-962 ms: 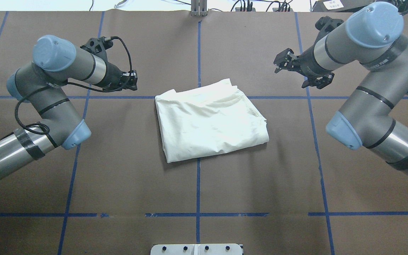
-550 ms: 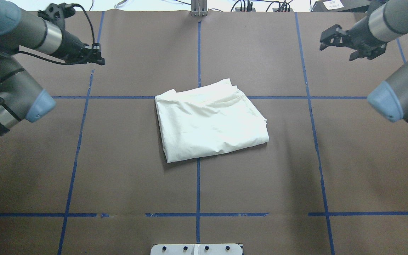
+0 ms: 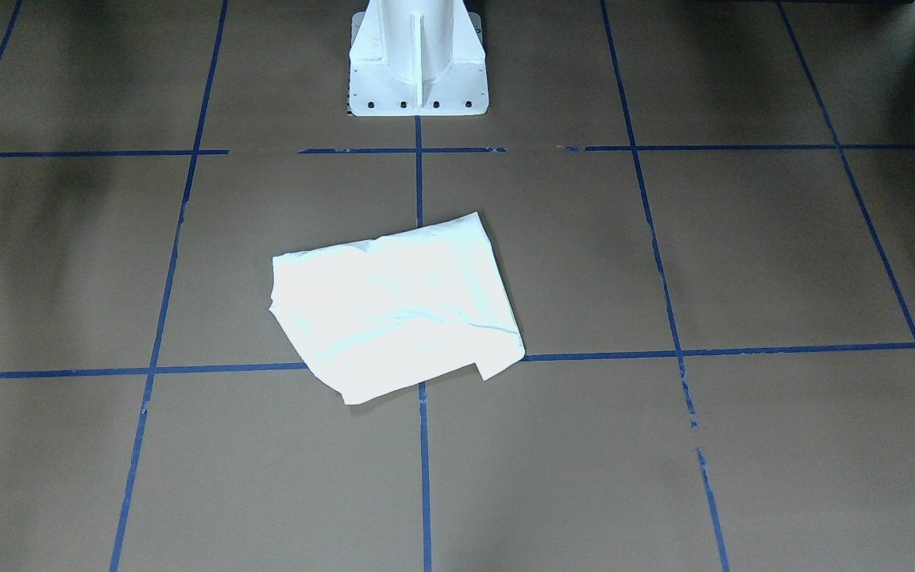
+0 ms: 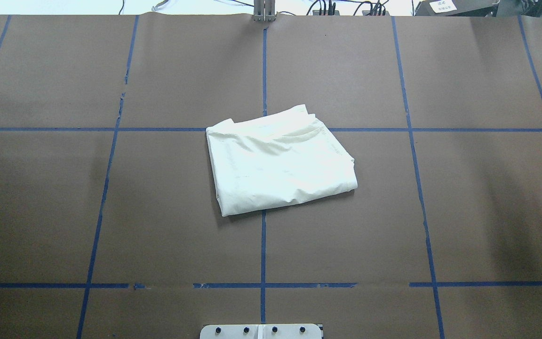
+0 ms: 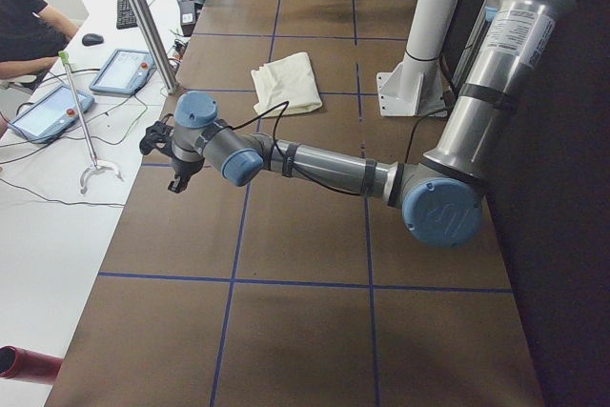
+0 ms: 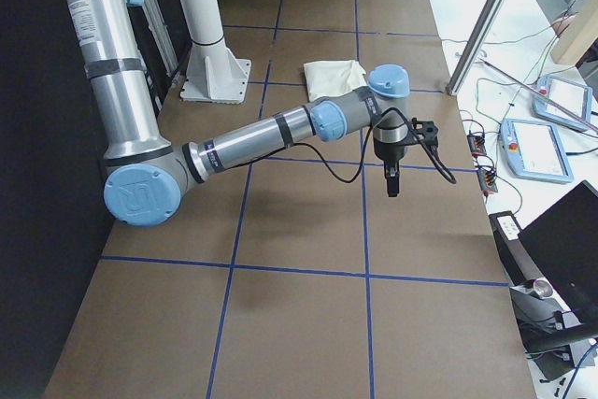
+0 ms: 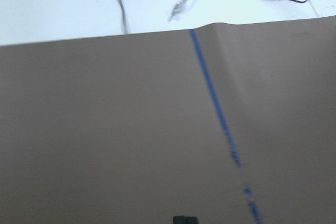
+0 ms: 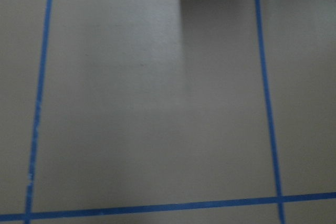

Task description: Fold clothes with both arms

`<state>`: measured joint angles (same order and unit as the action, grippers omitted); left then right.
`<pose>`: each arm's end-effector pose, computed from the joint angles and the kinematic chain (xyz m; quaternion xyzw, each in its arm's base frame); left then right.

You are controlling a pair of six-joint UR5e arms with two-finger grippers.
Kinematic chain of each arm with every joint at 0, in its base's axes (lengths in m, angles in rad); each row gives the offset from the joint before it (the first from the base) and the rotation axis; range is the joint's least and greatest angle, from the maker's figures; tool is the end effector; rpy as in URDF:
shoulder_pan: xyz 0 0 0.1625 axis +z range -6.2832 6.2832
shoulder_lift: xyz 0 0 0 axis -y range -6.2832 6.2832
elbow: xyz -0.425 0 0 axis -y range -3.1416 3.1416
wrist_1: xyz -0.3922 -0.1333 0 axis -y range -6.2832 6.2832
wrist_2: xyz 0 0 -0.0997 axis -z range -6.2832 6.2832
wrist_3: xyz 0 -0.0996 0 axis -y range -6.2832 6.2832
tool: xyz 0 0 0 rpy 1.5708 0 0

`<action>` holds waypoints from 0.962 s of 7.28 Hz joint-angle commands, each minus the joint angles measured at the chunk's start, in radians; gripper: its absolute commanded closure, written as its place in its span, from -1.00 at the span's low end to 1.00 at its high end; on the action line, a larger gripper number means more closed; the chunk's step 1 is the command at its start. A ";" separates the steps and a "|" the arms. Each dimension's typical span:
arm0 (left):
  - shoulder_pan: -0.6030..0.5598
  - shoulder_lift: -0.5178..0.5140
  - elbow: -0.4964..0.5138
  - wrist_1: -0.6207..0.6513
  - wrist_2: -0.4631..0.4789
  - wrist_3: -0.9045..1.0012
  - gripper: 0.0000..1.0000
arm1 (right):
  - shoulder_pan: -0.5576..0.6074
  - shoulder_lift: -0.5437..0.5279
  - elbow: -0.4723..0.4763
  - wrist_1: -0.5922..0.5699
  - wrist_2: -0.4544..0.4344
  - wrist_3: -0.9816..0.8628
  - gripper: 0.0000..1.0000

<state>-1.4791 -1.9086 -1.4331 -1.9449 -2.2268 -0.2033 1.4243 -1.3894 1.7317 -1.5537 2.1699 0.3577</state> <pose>-0.0126 -0.6557 0.4976 0.2198 0.3450 0.0404 0.9116 -0.0067 -0.5735 0.4908 0.0930 -0.3238 0.0466 0.9404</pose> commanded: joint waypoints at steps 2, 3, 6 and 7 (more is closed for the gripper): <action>-0.182 0.091 -0.266 0.611 -0.014 0.254 -0.99 | 0.120 -0.140 -0.046 -0.006 0.120 -0.261 -1.00; -0.178 0.332 -0.449 0.562 -0.020 0.255 -1.00 | 0.122 -0.167 -0.067 0.001 0.149 -0.261 -1.00; -0.178 0.442 -0.452 0.432 -0.132 0.246 -1.00 | 0.120 -0.175 -0.084 0.009 0.142 -0.249 -1.00; -0.178 0.441 -0.435 0.422 -0.172 0.246 -1.00 | 0.120 -0.177 -0.093 0.009 0.146 -0.253 -1.00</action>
<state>-1.6567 -1.4760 -1.8783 -1.5092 -2.3415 0.0444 1.5451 -1.5641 1.6471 -1.5449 2.3124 0.1042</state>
